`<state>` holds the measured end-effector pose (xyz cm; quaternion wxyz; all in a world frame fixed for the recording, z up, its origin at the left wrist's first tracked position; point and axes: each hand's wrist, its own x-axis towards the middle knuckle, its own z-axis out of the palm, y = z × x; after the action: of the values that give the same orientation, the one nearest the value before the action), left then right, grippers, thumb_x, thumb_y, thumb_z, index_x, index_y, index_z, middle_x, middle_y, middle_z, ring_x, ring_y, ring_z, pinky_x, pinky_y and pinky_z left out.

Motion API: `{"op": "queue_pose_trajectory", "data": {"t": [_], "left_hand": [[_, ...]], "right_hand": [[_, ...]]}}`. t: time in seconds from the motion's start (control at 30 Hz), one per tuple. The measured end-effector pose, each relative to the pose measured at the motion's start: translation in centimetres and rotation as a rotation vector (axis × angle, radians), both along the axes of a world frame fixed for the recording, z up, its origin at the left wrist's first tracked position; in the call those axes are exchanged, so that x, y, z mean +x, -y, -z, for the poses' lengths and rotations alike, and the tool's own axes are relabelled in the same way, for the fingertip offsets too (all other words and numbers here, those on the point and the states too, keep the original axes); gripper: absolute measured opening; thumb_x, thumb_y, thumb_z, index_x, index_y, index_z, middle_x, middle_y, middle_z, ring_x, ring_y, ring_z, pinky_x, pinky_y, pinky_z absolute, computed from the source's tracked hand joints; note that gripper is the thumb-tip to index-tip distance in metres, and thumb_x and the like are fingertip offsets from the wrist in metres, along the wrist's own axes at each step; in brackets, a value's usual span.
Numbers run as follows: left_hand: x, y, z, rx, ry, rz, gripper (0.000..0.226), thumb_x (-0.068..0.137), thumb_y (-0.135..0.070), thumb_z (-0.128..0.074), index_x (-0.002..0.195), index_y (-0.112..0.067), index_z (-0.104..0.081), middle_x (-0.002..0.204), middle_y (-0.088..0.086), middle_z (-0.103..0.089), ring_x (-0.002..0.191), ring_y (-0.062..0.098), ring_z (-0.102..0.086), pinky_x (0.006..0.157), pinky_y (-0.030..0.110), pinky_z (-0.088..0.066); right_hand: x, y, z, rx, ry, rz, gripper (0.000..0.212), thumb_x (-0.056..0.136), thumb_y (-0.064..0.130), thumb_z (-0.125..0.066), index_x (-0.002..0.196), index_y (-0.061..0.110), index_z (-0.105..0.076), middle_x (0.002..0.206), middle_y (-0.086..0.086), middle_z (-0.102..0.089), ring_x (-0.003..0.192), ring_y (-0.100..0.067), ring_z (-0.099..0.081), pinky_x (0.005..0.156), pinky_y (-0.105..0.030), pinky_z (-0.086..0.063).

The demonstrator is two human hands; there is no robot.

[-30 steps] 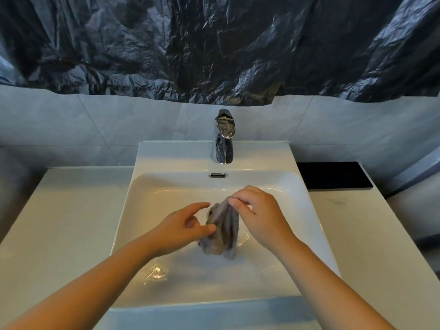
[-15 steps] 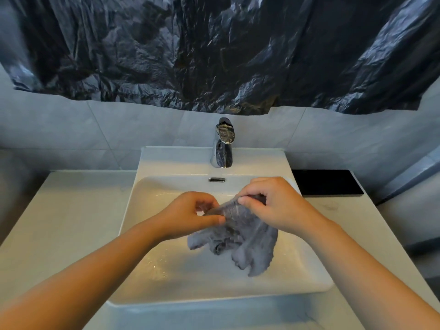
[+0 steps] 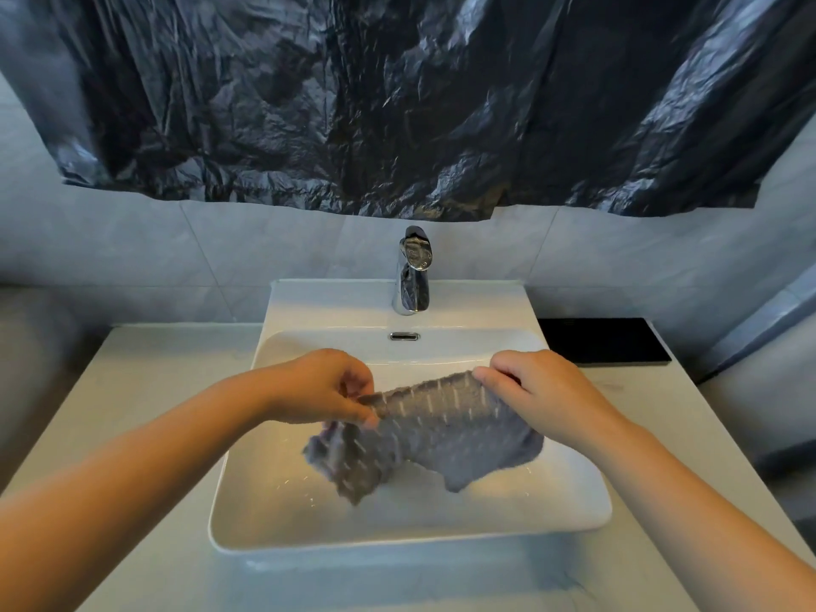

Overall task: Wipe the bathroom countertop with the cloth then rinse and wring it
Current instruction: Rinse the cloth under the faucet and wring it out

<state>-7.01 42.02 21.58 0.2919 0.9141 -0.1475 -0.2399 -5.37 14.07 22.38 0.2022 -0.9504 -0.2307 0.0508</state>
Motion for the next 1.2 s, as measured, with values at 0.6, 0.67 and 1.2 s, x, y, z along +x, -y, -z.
{"op": "queue_pose_trajectory", "data": {"t": [0.6,0.67,1.2], "left_hand": [[3.0,-2.3,-3.9,-0.095,0.497,-0.351,0.042,0.067,-0.054,-0.071,0.062,-0.016,-0.054,0.056,-0.002,-0.047,0.054,0.011,-0.043,0.054,0.029,-0.033],[3.7,-2.4,-5.0,-0.123,0.532,-0.405,0.041,0.066,-0.054,-0.072,0.068,-0.015,-0.060,0.062,0.004,-0.056,0.058,0.014,-0.049,0.054,0.030,-0.037],[-6.6,-0.7,8.6,-0.012,0.149,-0.282,0.050,0.070,-0.051,-0.077,0.062,-0.014,-0.043,0.057,-0.006,-0.041,0.053,0.007,-0.037,0.050,0.020,-0.028]], "right_hand": [[6.5,3.0,-3.0,0.051,-0.011,0.046,0.028,0.076,0.021,-0.076,0.063,0.009,-0.054,0.059,-0.004,-0.047,0.057,-0.017,-0.040,0.054,-0.030,-0.028],[7.2,2.9,-3.9,0.097,0.089,0.051,0.020,0.081,0.025,-0.072,0.070,0.010,-0.063,0.065,-0.008,-0.056,0.064,-0.023,-0.050,0.057,-0.034,-0.034],[-1.2,5.0,8.6,-0.042,-0.463,-0.056,0.026,0.076,0.022,-0.068,0.064,0.004,-0.055,0.056,-0.005,-0.054,0.053,-0.014,-0.044,0.055,-0.028,-0.035]]}}
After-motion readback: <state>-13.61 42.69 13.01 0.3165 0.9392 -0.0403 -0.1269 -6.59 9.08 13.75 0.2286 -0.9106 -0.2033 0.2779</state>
